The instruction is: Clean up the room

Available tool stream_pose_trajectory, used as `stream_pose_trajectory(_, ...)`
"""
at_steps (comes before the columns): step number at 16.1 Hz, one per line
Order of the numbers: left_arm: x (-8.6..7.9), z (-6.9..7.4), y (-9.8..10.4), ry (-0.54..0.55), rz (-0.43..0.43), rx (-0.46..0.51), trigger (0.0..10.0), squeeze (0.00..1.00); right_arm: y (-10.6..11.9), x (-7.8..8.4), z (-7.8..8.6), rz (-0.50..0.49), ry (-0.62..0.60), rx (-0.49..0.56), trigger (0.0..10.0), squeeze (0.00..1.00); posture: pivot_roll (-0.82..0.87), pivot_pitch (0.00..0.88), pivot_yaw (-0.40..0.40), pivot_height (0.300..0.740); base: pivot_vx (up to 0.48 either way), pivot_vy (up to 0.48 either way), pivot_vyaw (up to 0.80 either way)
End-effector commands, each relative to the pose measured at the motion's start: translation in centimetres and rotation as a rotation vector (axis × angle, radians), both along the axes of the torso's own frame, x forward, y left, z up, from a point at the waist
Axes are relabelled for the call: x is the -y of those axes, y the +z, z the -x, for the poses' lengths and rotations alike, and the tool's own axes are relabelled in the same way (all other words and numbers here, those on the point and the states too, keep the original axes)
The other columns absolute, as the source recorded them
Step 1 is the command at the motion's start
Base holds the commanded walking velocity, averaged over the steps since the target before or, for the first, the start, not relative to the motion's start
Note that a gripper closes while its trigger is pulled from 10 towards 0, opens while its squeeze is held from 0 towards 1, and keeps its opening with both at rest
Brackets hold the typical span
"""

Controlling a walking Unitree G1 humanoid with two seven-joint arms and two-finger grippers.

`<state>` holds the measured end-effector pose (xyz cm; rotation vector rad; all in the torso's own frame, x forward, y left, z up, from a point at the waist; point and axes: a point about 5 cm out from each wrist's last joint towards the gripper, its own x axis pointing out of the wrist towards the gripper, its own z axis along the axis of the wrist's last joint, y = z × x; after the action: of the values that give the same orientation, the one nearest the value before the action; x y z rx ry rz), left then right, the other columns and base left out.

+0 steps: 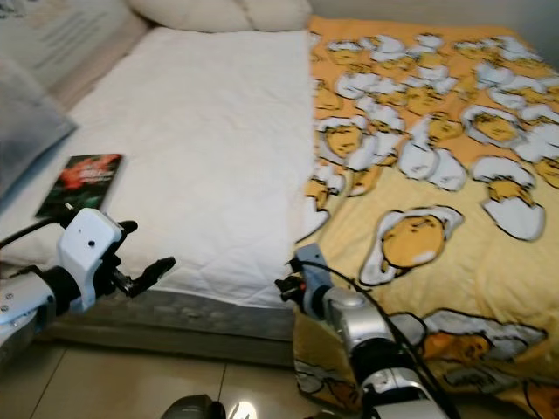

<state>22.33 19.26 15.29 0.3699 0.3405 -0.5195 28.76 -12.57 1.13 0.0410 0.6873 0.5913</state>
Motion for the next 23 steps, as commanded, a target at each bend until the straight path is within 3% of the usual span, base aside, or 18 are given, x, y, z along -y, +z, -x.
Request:
stream_pose_trajectory(1,0.3,0.3,-1.2,0.020,0.011,-0.023,10.0,0.56,0.5,0.5,0.1,-0.007,0.015,0.021,10.0,1.00,0.13,0.000,0.027,0.740,0.000,0.000,0.00)
stream_pose_trajectory(3,0.4,0.5,-2.1,0.070,0.041,-0.028,10.0,0.56,1.1,0.8,0.4,-0.013,0.015,0.062,10.0,1.00,0.11,0.000,0.013,0.740,0.000,0.000,0.00)
stream_pose_trajectory(4,0.2,0.4,-2.6,0.224,0.129,0.025,10.0,0.56,3.7,1.4,0.1,-0.039,-0.054,0.236,10.0,1.00,0.09,0.000,0.009,0.740,0.000,0.000,0.00)
stream_pose_trajectory(6,0.0,0.1,-3.3,0.406,0.213,0.081,10.0,0.57,7.0,2.6,0.0,-0.025,-0.233,0.400,10.0,1.00,0.05,0.000,-0.001,0.740,0.000,0.000,0.00)
stream_pose_trajectory(9,1.2,-0.4,-3.8,0.432,0.230,0.101,10.0,0.57,8.7,3.5,1.0,-0.007,-0.340,0.515,10.0,1.00,0.04,0.000,-0.023,0.740,0.000,-0.300,0.00)
stream_pose_trajectory(14,1.1,-1.0,-3.6,0.448,0.199,0.147,10.0,0.57,7.2,5.0,3.1,0.070,-0.545,0.480,10.0,1.00,0.01,0.000,0.000,0.740,0.000,-0.335,0.00)
stream_pose_trajectory(17,0.6,-1.3,-3.9,0.460,0.175,0.159,10.0,0.57,7.3,5.3,3.5,0.082,-0.543,0.488,10.0,1.00,-0.04,0.000,0.033,0.740,0.000,-0.337,0.00)
stream_pose_trajectory(23,0.5,-1.8,-4.1,0.492,0.158,0.185,10.0,0.57,5.9,5.8,3.8,0.066,-0.581,0.386,10.0,1.00,-0.01,0.000,0.013,0.740,0.000,-0.337,0.00)
